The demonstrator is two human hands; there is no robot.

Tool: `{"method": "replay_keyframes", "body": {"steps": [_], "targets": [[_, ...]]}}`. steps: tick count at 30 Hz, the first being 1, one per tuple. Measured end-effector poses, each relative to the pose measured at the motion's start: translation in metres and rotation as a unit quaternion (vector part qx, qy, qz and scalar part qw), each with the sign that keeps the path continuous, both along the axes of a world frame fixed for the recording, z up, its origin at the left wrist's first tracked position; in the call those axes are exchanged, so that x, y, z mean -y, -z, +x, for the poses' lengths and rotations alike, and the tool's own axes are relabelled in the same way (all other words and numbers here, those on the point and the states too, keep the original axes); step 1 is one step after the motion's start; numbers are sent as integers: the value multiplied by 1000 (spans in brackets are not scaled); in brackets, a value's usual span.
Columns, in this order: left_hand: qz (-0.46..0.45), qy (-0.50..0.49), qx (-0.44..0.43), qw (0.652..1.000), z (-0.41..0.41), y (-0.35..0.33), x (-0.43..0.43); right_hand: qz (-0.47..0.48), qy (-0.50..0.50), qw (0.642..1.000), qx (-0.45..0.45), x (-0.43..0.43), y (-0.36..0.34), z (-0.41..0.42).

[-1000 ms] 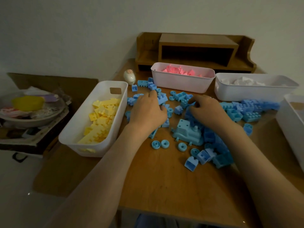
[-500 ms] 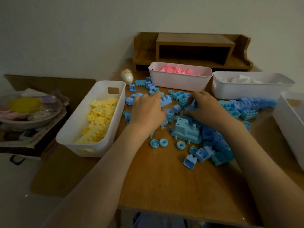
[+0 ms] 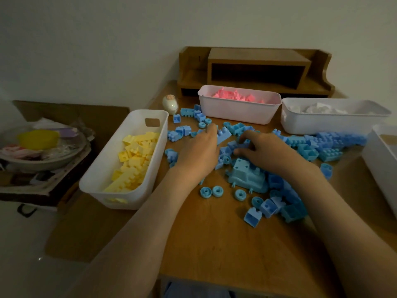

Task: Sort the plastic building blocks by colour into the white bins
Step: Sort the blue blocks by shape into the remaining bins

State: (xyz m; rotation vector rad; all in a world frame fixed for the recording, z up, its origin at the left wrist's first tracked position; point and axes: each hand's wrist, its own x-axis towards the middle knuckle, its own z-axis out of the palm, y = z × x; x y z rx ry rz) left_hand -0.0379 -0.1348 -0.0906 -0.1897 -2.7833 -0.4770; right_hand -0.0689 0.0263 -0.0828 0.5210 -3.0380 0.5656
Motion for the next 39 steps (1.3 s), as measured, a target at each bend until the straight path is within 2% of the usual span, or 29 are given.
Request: {"method": "replay_keyframes", "body": {"steps": [3, 5, 9, 12, 15, 17, 20, 23, 28, 30, 32, 35, 36, 39], "targets": [[-12, 3, -9, 1000, 1, 0, -1, 33, -13, 999, 7, 3, 0, 0], [13, 2, -17, 1000, 0, 0, -1, 28, -12, 999, -12, 4, 0, 1], [66, -15, -40, 997, -1, -1, 0, -65, 14, 992, -112, 6, -2, 2], [76, -20, -52, 996, -2, 0, -1, -172, 50, 977, -116, 10, -9, 6], [81, -17, -70, 994, -1, 0, -1, -304, 91, 948, -5, 16, -15, 13], [87, -11, -79, 993, -2, 1, -1, -414, 107, 897, 111, 18, -19, 16], [120, 0, -78, 990, -1, 0, -3, -503, 111, 832, 206, 17, -21, 15], [180, -6, -67, 981, -1, -3, -5, -547, 92, 791, 259, 16, -16, 11], [301, -19, -17, 953, -10, -6, -3, -556, 23, 769, 316, 22, -12, 12], [386, -9, 15, 922, -14, -6, -2, -561, 6, 762, 324, 23, -12, 14], [478, 7, 62, 876, -14, -6, -2, -562, 10, 764, 318, 22, -12, 16], [562, 27, 138, 815, -8, -9, -6, -513, 36, 816, 265, 15, -14, 21], [561, 38, 161, 811, -7, -9, -8, -495, 37, 832, 247, 11, -14, 23], [502, 61, 202, 839, 0, -20, -21, -463, 33, 860, 213, -2, -25, 30]]}}
